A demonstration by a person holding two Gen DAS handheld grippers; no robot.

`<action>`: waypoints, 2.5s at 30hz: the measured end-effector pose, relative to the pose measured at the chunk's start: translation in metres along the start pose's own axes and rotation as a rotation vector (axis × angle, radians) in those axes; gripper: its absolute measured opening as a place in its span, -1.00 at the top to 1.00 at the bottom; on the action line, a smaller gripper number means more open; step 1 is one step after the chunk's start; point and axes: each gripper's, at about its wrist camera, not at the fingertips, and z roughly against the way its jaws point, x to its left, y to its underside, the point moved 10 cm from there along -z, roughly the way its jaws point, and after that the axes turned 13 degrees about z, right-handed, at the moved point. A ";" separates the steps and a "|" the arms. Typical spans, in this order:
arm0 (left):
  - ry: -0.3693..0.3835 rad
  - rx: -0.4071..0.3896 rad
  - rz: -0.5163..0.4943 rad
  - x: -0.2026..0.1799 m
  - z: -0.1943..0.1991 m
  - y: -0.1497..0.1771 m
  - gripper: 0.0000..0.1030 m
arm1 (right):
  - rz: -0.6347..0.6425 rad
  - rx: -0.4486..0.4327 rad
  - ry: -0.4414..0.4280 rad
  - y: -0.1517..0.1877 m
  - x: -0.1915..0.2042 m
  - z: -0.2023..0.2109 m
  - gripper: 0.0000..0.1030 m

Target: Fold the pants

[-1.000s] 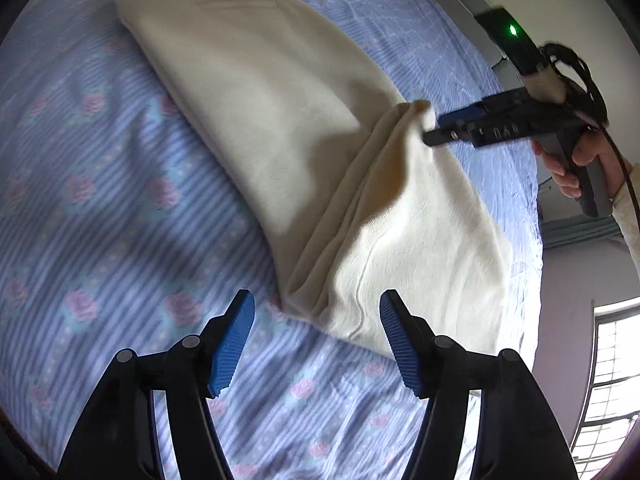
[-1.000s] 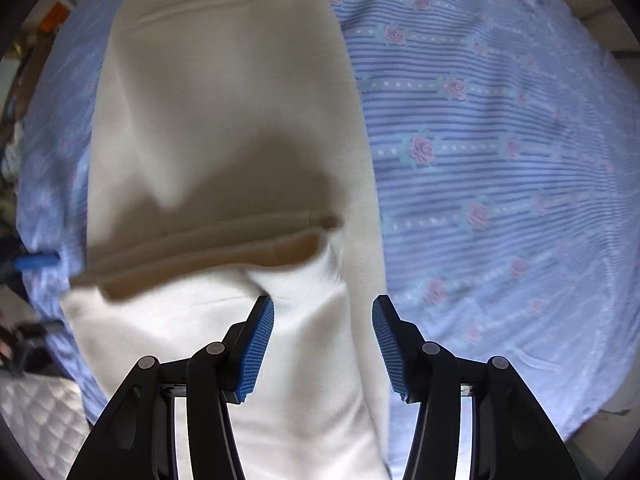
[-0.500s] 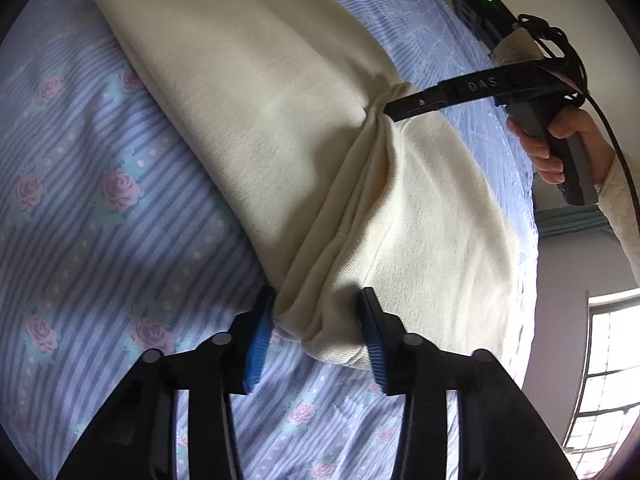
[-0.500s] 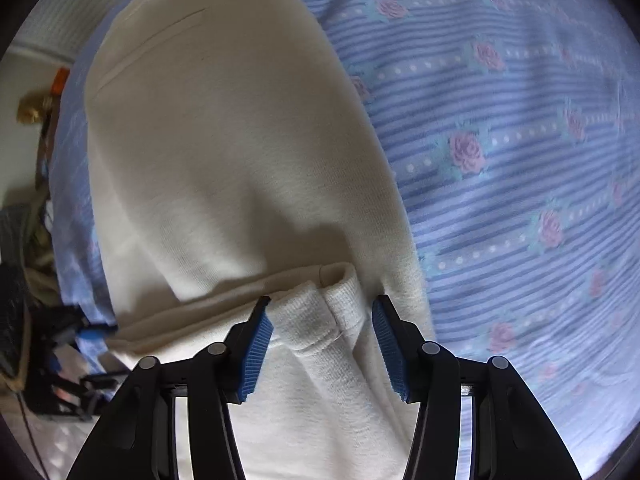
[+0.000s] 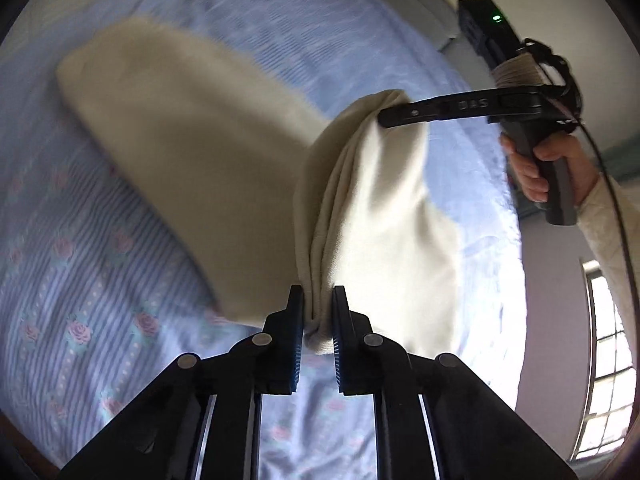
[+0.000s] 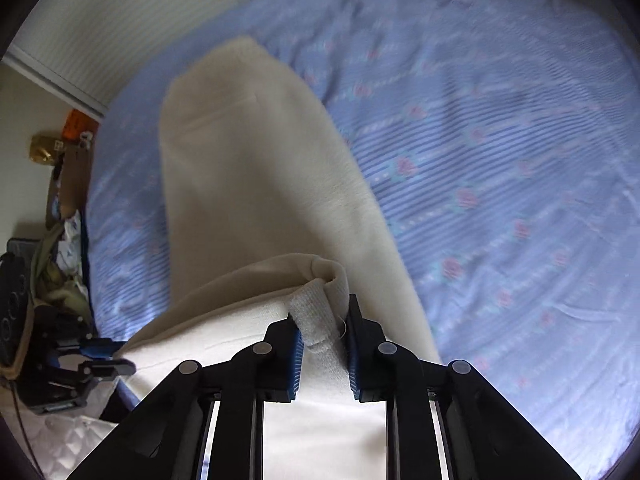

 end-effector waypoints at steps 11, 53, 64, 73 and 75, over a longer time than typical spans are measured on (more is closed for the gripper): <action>0.194 -0.121 -0.250 -0.195 0.098 0.046 0.74 | -0.040 -0.219 0.174 0.090 0.006 0.202 0.63; 0.095 0.137 -0.414 -0.318 -0.071 0.220 0.38 | -0.564 -0.245 0.269 0.437 -0.096 0.196 0.63; -0.075 -0.079 -0.207 -0.149 -0.017 0.068 0.35 | -0.237 -0.209 0.250 0.170 -0.004 0.192 0.83; -0.052 -0.077 -0.312 -0.131 -0.013 0.030 0.21 | -0.489 -0.320 0.493 0.217 -0.013 0.211 -0.41; -0.027 -0.053 -0.361 -0.151 -0.022 0.035 0.19 | -0.635 -0.365 0.516 0.267 -0.017 0.208 -0.46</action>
